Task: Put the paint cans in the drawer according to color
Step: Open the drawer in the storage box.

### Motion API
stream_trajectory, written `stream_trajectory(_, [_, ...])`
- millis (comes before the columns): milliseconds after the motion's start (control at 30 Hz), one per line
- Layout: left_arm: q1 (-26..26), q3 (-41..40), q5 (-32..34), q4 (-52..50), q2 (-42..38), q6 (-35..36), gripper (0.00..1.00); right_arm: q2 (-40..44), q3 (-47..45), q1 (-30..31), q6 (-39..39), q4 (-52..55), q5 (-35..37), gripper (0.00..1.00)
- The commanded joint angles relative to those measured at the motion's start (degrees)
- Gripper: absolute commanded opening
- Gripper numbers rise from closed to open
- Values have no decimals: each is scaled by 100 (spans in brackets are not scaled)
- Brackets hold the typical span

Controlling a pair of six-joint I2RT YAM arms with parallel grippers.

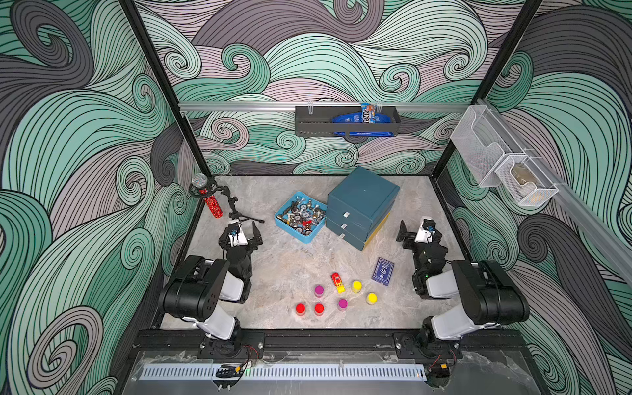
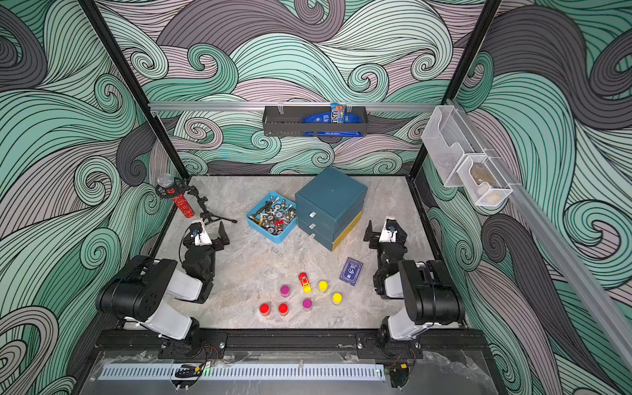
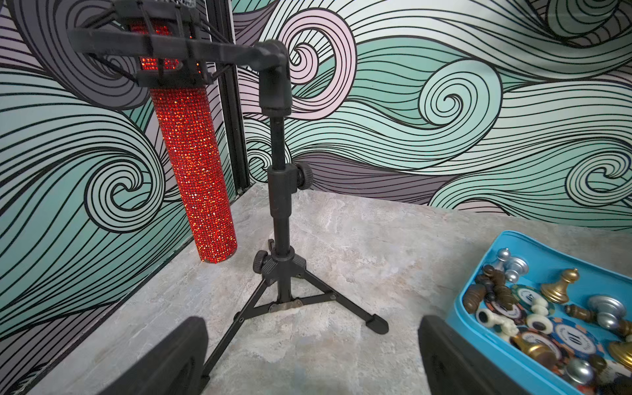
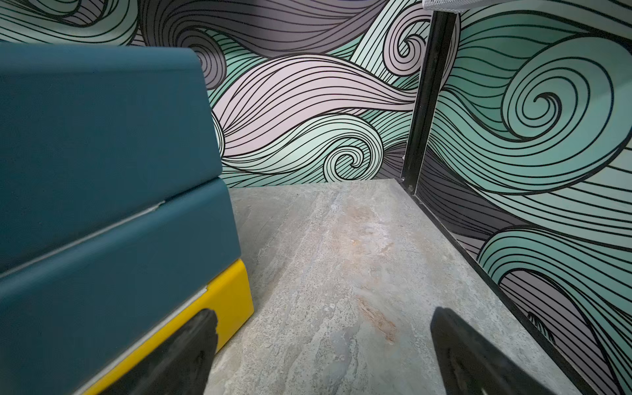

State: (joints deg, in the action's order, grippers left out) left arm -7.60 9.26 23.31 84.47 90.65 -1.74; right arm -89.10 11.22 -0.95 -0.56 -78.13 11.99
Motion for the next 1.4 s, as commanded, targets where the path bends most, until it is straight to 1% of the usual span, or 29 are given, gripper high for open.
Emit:
stream_trajectory(0, [34,59,-48,61,50,-28,99,2,46,-28,29,-71,-91,100])
stream_trajectory(433, [39,63,-50,55,49,-28,99,6,51,-28,29,-58,-91,100])
stream_trajectory(500, [34,31,-52,97,35,-2,99,203,-30,0,5,-155,109,100])
stream_trajectory(567, [-32,-115,-79,331,-53,132,99,1020,109,170,9,843,732,100])
stream_trajectory(600, [-40,-229,-100,454,-112,160,99,1412,372,263,-17,1554,983,100])
stream_trajectory(633, [-42,-362,-111,694,-120,174,99,1669,642,281,-267,2028,1132,100])
stream_trajectory(700, [-49,-458,-100,1049,-18,207,99,1865,1176,287,-431,2291,1158,100])
stream_trajectory(767, [-67,-507,-143,1042,-122,222,99,1905,1833,287,-586,2605,1198,100])
stream_trajectory(800, [-85,-529,-53,1043,-228,260,99,1912,2256,288,-708,2947,1227,100])
stream_trajectory(833, [-188,-474,209,724,-487,291,99,1890,2685,280,-892,3308,1248,100])
stream_trajectory(867, [-242,-363,196,272,-793,363,99,1864,3052,281,-1110,3640,1233,100])
stream_trajectory(933, [-417,144,104,-1145,-1575,556,99,1770,3897,265,-2098,4657,1073,100])
stream_trajectory(967, [-521,351,217,-1504,-1831,411,99,1735,4232,221,-2573,5224,817,100])
stream_trajectory(1000, [-614,573,334,-1799,-2091,62,99,1721,4441,169,-3159,5648,615,100])
stream_trajectory(1033, [-673,882,433,-2193,-2289,-455,99,1773,4441,101,-3977,5911,530,100])
stream_trajectory(1067, [-690,1313,212,-3052,-2444,-1109,99,1843,4291,-54,-4436,5729,110,100])
stream_trajectory(1100, [-662,1982,-207,-4427,-2590,-2085,99,1848,4082,-272,-4803,5215,-541,100])
stream_trajectory(1133, [-632,2612,-713,-5554,-2601,-2812,99,1799,4069,-343,-5021,4996,-872,100])
stream_trajectory(1167, [-629,3031,-844,-6446,-2549,-3746,99,1741,4295,-321,-5047,5396,-843,100])
stream_trajectory(1200, [-623,3181,-1051,-6630,-2438,-4558,99,1637,4700,-233,-4926,6040,-705,100])
stream_trajectory(1233, [-569,3071,-1665,-6121,-2284,-4905,98,1518,5090,-137,-4720,6586,-587,100])
stream_trajectory(1267, [-521,3036,-2310,-5762,-2148,-5125,92,1425,5408,-38,-4542,7014,-417,100])
stream_trajectory(1300, [-554,3114,-2785,-5659,-1961,-5486,84,1316,5762,90,-4384,7604,-158,100])
stream_trajectory(1333, [-677,3328,-3132,-5947,-1783,-5824,82,1204,6132,201,-4327,8156,50,100])
stream_trajectory(1367, [-819,3575,-3377,-6284,-1604,-6054,80,1097,6396,292,-4288,8490,61,99])
